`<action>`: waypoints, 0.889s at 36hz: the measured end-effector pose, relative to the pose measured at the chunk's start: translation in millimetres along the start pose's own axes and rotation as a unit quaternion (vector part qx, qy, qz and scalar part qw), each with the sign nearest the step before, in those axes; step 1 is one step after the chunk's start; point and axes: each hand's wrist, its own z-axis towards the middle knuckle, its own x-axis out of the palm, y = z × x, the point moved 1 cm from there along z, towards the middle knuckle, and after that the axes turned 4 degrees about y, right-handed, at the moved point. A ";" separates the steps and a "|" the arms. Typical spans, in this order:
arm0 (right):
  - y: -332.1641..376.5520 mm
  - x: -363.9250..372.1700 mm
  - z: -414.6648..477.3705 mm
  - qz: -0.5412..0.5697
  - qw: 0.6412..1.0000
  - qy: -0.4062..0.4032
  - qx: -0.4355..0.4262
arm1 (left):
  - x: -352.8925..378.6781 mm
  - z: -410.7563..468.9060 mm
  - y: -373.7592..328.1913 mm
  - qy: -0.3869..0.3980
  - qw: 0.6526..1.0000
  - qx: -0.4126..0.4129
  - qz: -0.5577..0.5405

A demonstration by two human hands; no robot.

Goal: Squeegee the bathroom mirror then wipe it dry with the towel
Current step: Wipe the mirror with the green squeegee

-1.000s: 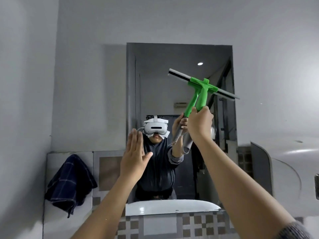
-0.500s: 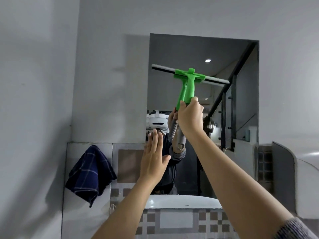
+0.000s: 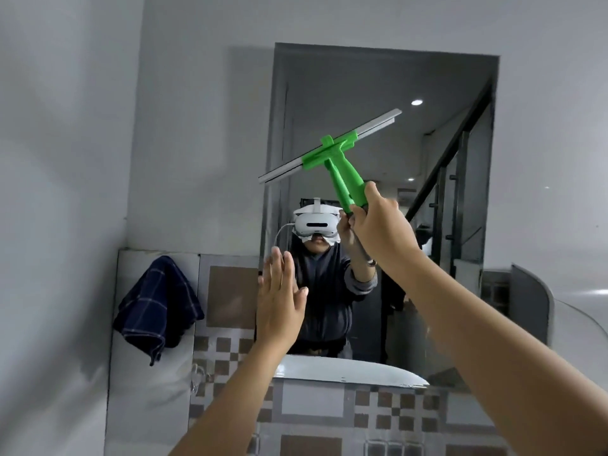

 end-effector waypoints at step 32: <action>-175.6 -69.3 -58.3 0.075 0.996 -0.016 0.052 | 8.1 5.6 11.7 0.013 0.999 -0.011 0.043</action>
